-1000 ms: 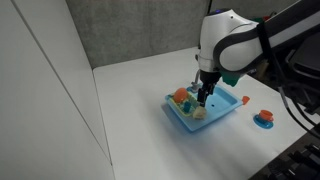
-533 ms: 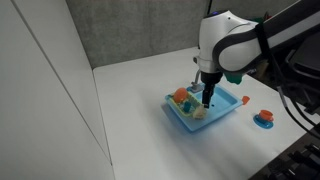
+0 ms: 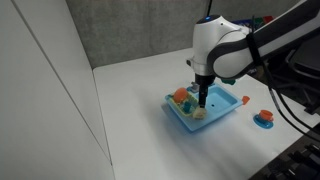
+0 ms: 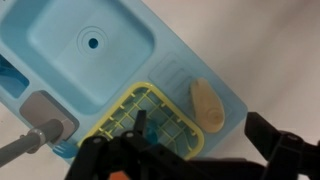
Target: Put the white bottle inside the sink
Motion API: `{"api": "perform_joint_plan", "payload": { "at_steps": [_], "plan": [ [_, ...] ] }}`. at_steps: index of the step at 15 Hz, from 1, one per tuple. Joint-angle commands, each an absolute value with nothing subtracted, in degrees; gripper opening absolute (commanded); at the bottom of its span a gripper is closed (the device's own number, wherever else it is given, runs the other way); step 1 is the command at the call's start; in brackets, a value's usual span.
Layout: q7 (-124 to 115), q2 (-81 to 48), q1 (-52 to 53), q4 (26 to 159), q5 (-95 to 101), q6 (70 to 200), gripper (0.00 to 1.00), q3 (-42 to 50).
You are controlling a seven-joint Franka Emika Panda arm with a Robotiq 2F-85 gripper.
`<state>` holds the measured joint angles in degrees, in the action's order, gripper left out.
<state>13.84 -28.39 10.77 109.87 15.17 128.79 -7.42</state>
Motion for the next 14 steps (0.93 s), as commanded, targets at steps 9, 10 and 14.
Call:
{"api": "perform_joint_plan", "payload": {
  "at_steps": [9,10,14],
  "plan": [
    [19.6,-34.1,10.5,103.6,15.3,126.4,1.00,-8.4],
    [19.7,-34.3,10.5,103.5,15.3,126.1,1.00,-8.5],
    [19.4,-35.4,10.7,102.3,15.3,124.6,0.76,-8.4]
  ]
}}
